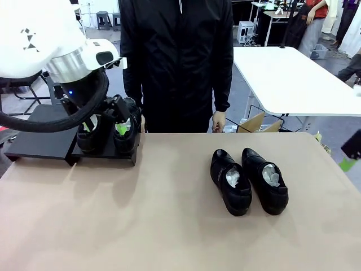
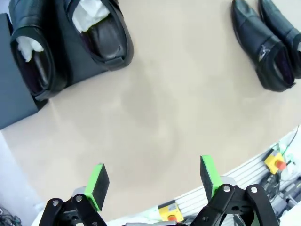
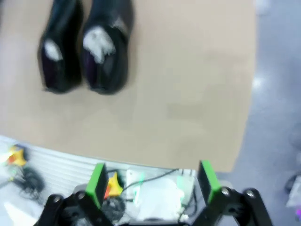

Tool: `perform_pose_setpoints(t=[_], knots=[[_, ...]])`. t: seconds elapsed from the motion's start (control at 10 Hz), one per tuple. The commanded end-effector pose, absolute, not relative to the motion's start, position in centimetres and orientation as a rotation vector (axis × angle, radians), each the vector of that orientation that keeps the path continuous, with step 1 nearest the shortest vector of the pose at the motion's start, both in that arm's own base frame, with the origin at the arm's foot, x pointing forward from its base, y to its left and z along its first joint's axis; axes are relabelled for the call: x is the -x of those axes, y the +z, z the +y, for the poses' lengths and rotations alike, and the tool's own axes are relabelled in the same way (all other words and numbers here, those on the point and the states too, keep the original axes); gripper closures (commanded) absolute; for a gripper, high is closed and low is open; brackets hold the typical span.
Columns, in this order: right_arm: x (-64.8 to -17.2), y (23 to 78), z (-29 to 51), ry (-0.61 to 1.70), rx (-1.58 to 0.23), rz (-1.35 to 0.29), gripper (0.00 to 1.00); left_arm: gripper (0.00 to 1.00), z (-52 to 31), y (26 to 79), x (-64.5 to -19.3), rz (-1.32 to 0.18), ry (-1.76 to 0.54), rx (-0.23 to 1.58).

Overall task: Organize the shoes by placing them on the stand.
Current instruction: Pick up one Shoe and place it in the middle of the table.

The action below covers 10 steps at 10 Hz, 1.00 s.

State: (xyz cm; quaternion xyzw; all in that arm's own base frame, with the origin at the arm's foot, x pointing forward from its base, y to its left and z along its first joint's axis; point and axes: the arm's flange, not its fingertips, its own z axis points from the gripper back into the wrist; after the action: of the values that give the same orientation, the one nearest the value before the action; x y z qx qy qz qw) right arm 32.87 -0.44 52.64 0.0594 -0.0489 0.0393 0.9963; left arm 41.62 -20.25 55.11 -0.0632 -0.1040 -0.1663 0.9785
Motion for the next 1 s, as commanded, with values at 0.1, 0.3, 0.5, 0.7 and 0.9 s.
perform_pose_setpoints(t=[0.1, 0.3, 0.5, 0.7, 0.9], knots=[[-36.0, 55.2, 5.6, 0.367, -0.165, -0.060, 0.00, 0.00, -21.0, 53.6, -41.6, -0.163, -0.378, 0.167], [-34.0, 55.6, 4.3, 0.268, -0.134, -0.111, 0.00, 0.00, -20.4, 54.8, -41.4, -0.197, -0.351, 0.126], [-34.0, 55.6, 4.3, 0.268, -0.134, -0.111, 0.00, 0.00, -20.4, 54.8, -41.4, -0.197, -0.351, 0.126], [-36.4, 55.1, 9.3, 0.370, -0.138, -0.096, 0.00, 0.00, -20.4, 54.8, -41.4, -0.197, -0.351, 0.126], [-40.2, 52.4, 16.7, 0.392, -0.048, -0.036, 0.00, 0.00, -20.4, 54.8, -41.4, -0.197, -0.351, 0.126]])
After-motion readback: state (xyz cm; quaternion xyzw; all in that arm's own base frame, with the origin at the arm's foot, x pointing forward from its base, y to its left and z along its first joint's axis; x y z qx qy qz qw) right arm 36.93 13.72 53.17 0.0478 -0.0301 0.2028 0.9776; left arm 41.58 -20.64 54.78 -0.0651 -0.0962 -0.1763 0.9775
